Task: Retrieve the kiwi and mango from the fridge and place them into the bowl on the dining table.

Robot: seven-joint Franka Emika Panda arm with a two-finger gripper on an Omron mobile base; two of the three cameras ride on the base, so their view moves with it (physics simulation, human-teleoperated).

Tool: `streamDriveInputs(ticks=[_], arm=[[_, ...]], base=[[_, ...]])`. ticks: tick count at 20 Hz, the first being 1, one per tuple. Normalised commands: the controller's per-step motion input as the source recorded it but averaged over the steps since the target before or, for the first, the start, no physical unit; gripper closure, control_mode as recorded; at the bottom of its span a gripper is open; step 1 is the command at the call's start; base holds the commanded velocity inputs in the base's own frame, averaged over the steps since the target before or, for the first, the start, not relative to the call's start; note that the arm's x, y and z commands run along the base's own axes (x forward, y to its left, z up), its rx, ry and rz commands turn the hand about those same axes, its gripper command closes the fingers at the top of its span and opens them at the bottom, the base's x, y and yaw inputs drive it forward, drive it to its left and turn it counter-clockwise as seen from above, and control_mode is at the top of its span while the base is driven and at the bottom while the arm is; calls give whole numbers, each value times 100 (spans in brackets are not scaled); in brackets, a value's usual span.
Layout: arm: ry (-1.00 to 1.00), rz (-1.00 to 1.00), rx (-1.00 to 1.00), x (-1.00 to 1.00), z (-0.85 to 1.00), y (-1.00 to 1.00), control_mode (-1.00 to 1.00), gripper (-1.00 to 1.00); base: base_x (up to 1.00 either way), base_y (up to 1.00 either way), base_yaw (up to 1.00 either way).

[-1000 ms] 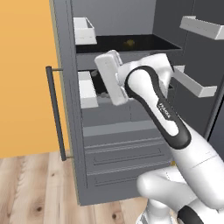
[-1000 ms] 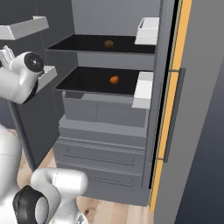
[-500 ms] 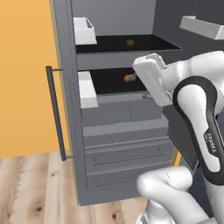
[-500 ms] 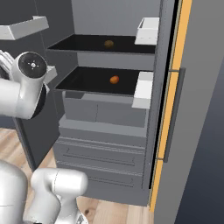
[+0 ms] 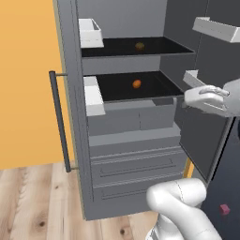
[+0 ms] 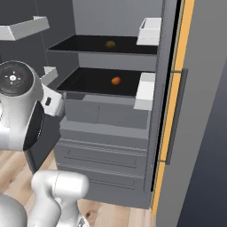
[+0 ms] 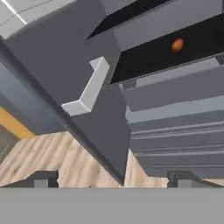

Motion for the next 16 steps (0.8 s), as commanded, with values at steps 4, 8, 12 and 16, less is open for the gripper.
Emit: streamDriveInputs(ticks=[4, 8, 12, 16], arm=[[-14, 8, -57, -59, 0, -48, -100, -100], [-15, 4, -57, -41, -14, -32, -100, -100], [-9, 0, -46, -14, -38, -26, -100, -100], [0, 0, -7, 5, -23, -20, -100, -100]], base=[[0, 0, 0], [0, 0, 0], [0, 0, 0], [0, 0, 0]])
